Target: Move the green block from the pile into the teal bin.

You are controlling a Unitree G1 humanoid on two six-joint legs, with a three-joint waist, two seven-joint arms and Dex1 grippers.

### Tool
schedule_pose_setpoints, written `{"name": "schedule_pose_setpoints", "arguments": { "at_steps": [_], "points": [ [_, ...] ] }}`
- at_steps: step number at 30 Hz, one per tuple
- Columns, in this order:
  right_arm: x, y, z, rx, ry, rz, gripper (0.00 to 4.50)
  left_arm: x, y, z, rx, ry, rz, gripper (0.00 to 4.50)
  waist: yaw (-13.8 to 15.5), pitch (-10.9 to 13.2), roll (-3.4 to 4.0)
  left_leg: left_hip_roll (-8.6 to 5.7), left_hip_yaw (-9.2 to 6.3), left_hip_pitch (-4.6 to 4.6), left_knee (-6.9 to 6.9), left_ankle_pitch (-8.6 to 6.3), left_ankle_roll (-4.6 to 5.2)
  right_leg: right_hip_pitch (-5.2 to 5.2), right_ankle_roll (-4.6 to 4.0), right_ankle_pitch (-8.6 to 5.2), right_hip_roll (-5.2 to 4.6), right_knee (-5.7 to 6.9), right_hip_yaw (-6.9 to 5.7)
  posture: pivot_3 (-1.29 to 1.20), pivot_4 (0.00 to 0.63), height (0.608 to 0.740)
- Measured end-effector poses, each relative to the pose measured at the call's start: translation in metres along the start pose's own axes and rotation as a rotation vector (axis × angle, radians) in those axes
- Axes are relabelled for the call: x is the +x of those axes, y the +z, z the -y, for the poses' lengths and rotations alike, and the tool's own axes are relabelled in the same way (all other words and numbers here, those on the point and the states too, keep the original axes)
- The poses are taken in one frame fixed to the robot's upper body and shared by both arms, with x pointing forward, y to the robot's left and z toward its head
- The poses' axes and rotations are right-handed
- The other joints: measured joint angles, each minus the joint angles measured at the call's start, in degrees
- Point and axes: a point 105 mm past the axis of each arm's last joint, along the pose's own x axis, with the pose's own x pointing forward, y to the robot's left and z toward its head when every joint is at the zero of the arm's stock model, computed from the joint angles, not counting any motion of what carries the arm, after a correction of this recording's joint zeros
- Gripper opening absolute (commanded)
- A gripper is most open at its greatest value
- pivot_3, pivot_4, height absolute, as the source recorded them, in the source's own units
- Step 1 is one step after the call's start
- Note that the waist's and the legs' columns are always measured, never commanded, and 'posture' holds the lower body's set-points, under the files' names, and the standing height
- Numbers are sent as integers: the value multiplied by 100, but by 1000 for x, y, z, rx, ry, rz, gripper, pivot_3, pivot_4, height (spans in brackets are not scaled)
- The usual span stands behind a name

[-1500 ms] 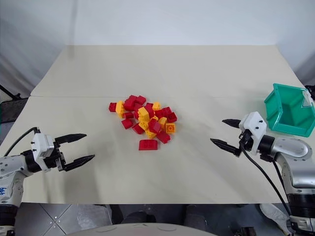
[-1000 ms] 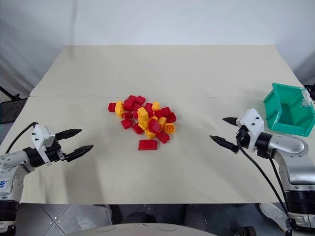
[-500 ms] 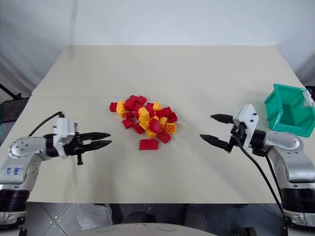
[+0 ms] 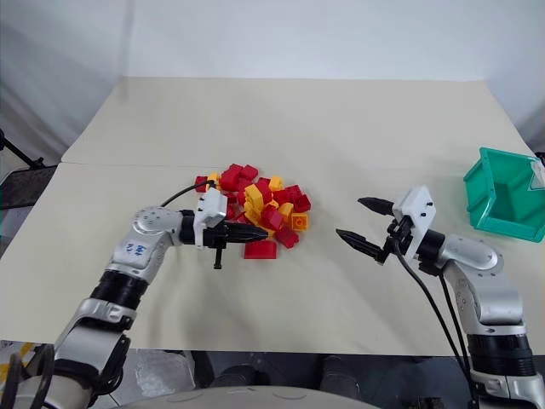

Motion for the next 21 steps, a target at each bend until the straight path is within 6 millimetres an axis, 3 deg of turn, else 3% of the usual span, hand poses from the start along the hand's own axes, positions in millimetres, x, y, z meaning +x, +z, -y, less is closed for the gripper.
{"name": "schedule_pose_setpoints", "arguments": {
  "at_steps": [5, 10, 17, 21],
  "points": [
    [-2, -2, -3, -9, -30, -1, 4500, 7, -3, -34, 32, 135, -27, 20, 14, 4, -10, 3, -5, -4, 18, 0, 1, 4, 5, 3, -1, 3, 1, 0, 150, 740],
    [-4, -3, -1, -24, -56, -3, 4500, -7, 0, -78, 0, 400, -23, 20, 0, 7, -16, 4, -5, -8, 28, -1, 3, 2, 7, 4, -1, 8, 1, 0, 150, 740],
    [-3, -2, 5, -37, -73, -1, 4500, -9, -4, -83, -8, 449, -20, 20, 9, 8, -18, 5, -7, -12, 36, -2, 4, 3, 8, 5, -2, 8, -1, 0, 150, 740],
    [0, 1, 9, -56, -78, 5, 4500, 10, -5, -72, -11, 365, -1, 20, 12, 8, -18, 6, -8, -14, 40, -3, 6, 3, 11, 7, -2, 8, 0, 0, 150, 740]
  ]
}}
